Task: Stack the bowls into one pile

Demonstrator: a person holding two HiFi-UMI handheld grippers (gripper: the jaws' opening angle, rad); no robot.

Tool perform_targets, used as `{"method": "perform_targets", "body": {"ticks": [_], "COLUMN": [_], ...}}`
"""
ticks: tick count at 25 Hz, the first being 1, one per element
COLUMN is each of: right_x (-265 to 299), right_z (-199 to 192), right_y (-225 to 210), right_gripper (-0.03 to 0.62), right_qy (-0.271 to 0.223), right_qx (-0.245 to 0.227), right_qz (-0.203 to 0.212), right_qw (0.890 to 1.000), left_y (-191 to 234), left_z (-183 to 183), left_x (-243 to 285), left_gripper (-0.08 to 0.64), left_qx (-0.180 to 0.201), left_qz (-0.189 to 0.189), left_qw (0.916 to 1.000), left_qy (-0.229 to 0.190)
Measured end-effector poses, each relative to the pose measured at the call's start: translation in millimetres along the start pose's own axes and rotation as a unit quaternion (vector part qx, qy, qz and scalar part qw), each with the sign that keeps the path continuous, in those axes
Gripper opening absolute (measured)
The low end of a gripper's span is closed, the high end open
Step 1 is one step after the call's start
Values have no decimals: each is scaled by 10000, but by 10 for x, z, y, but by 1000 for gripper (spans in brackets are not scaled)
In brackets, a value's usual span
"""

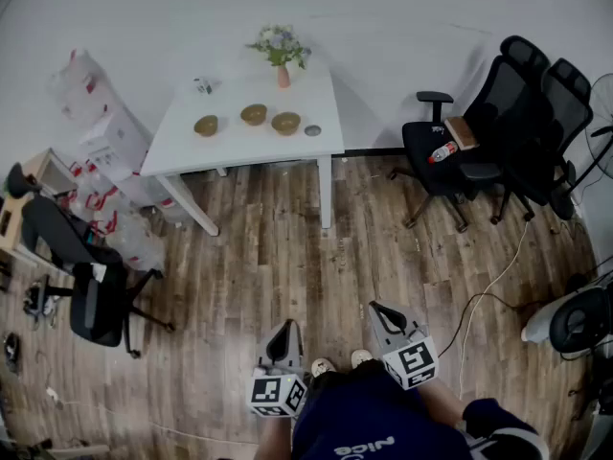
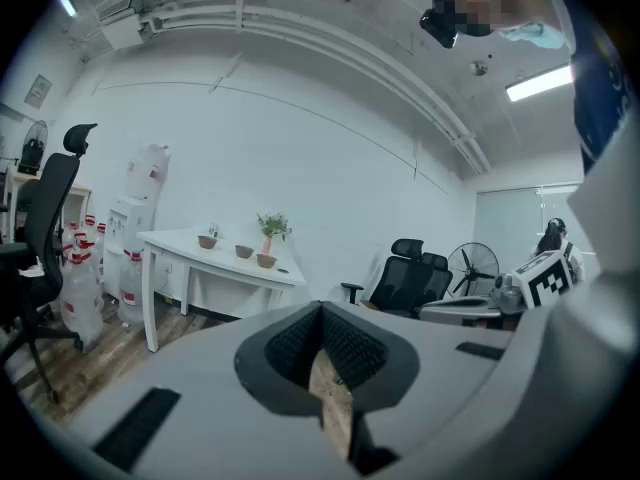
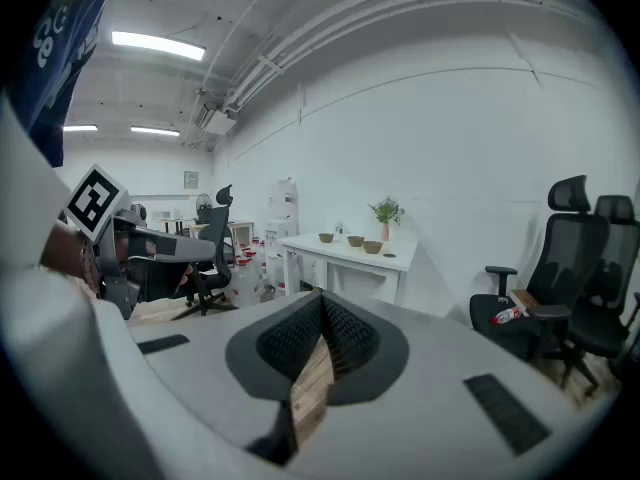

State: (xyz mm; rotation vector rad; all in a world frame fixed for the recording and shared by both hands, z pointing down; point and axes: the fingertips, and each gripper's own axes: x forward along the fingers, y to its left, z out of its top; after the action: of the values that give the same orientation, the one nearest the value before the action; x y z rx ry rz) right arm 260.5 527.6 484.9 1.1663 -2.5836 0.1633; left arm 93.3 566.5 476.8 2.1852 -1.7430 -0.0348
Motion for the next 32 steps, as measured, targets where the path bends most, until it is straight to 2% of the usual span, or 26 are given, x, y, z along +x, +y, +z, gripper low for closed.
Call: {"method": "perform_targets", "body": {"ticks": [11, 16, 24, 32], "right_x": [52, 109, 347, 942], "right_z": [15, -40, -87, 55], "right_y": [276, 307, 102, -331], "right_gripper": [21, 23, 23, 23], "right_qy": [-111, -145, -42, 62], "right_qx": [-218, 287, 457, 399], "right_qz": [-20, -198, -223, 178], "right_qw": [9997, 9993, 9987, 9990], "left_y": [38, 173, 307, 339], "left_z": [-7, 10, 34, 238], "left_x": [-143, -174, 5, 596], "left_gripper": [18, 18, 18, 18], "left_qx": [26, 64, -105, -191], "left_qz": [-227, -260, -300, -336], "left_qw": [9997, 9996, 9995, 9992], "left_qy": [-79, -133, -39, -123]}}
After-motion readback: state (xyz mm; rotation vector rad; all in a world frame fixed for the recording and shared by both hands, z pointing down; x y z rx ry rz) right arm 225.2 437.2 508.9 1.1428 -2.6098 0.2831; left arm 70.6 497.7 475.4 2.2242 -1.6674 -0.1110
